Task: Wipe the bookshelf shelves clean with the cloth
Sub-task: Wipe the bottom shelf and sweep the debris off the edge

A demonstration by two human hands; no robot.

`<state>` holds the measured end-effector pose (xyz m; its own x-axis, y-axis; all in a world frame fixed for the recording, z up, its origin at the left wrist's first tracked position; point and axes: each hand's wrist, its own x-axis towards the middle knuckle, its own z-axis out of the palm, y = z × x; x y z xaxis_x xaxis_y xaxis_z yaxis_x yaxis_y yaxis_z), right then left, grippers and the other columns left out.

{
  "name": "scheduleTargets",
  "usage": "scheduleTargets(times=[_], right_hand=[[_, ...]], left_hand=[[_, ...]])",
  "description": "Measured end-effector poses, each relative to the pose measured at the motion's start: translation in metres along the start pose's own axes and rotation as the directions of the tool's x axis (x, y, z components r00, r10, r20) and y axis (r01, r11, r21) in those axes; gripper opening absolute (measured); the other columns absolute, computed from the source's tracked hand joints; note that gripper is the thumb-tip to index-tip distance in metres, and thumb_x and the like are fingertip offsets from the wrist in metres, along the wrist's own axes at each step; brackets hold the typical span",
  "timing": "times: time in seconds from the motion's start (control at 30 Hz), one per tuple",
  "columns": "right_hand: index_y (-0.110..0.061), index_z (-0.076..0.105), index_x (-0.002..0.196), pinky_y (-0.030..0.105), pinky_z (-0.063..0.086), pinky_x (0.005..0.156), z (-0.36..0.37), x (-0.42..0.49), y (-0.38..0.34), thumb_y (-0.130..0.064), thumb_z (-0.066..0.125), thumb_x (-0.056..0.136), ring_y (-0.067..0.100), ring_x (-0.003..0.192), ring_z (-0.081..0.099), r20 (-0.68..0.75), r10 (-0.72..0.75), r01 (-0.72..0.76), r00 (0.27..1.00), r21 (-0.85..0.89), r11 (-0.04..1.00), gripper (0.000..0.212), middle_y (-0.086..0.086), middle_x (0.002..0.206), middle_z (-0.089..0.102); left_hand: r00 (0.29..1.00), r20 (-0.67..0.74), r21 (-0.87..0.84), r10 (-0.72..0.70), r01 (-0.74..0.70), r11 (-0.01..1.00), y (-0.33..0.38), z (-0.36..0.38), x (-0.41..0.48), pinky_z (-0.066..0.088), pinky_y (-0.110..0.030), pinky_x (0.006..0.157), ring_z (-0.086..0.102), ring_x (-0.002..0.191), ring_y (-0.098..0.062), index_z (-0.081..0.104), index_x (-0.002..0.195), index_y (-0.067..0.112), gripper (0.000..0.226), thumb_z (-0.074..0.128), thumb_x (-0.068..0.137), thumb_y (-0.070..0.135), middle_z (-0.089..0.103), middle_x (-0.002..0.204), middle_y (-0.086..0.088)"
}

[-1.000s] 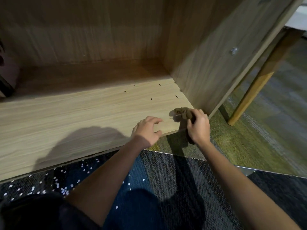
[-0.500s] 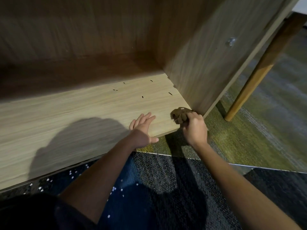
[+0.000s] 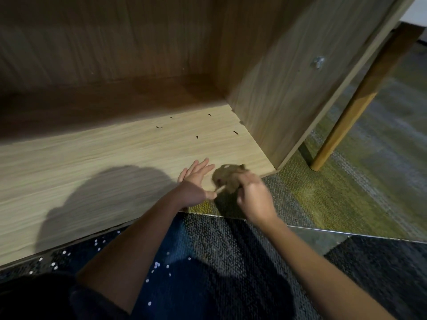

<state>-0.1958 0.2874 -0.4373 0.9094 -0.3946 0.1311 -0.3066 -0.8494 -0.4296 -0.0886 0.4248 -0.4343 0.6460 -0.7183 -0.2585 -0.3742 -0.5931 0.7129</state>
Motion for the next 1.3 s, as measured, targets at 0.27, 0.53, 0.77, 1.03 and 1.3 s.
scheduleTargets(times=[0.27,0.53,0.77,1.03,1.3], right_hand=[[-0.008,0.064,0.11,0.034,0.047,0.097,0.014,-0.028,-0.038,0.007,0.057,0.076,0.024,0.108,0.057,0.005,-0.183,0.183,0.983,0.027,0.983,0.039,0.006,0.118,0.062],[-0.005,0.058,0.115,0.036,0.045,0.091,-0.016,0.07,-0.041,-0.001,0.05,0.085,0.028,0.108,0.05,-0.25,0.144,-0.111,0.958,0.143,0.984,0.031,0.011,0.117,0.059],[-0.006,0.046,0.123,0.038,0.034,0.098,0.015,0.112,-0.005,-0.021,0.058,0.085,0.033,0.115,0.04,-0.195,0.286,-0.313,0.938,-0.127,0.941,0.042,0.013,0.126,0.046],[-0.004,0.057,0.115,0.034,0.038,0.094,0.027,0.156,-0.02,-0.012,0.048,0.087,0.029,0.112,0.047,-0.185,0.194,-0.196,0.963,0.003,0.981,0.03,0.011,0.118,0.057],[-0.003,0.061,0.111,0.035,0.044,0.089,0.012,0.146,0.005,0.0,0.051,0.082,0.032,0.106,0.054,-0.177,0.159,-0.162,0.971,-0.008,0.987,0.032,0.014,0.113,0.061]], left_hand=[[0.926,-0.347,-0.45,-0.148,-0.026,0.893,-0.001,-0.02,-0.009,0.053,-0.032,0.088,0.065,0.077,-0.01,0.072,0.075,0.024,0.01,0.074,0.077,0.015,0.071,0.082,0.001],[0.808,-0.516,-0.329,-0.284,0.12,0.937,-0.01,-0.04,0.016,0.049,-0.035,0.088,0.061,0.1,-0.026,0.058,0.111,0.013,0.029,0.062,0.084,0.022,0.065,0.104,-0.009],[0.896,-0.257,0.069,-0.363,0.392,0.918,-0.014,-0.057,0.033,0.011,-0.042,0.116,0.004,0.143,-0.029,0.012,0.149,0.018,0.101,0.067,0.073,0.056,0.004,0.156,-0.009],[0.915,0.004,0.124,-0.403,0.4,0.908,-0.028,-0.048,0.047,-0.02,-0.053,0.11,-0.044,0.128,-0.032,-0.017,0.147,0.017,0.133,0.068,0.059,0.07,-0.043,0.143,-0.012],[0.905,0.15,0.249,-0.397,0.354,0.902,-0.011,-0.06,0.042,-0.024,-0.062,0.103,-0.046,0.124,-0.039,-0.011,0.147,0.011,0.117,0.057,0.072,0.069,-0.049,0.135,-0.02]])
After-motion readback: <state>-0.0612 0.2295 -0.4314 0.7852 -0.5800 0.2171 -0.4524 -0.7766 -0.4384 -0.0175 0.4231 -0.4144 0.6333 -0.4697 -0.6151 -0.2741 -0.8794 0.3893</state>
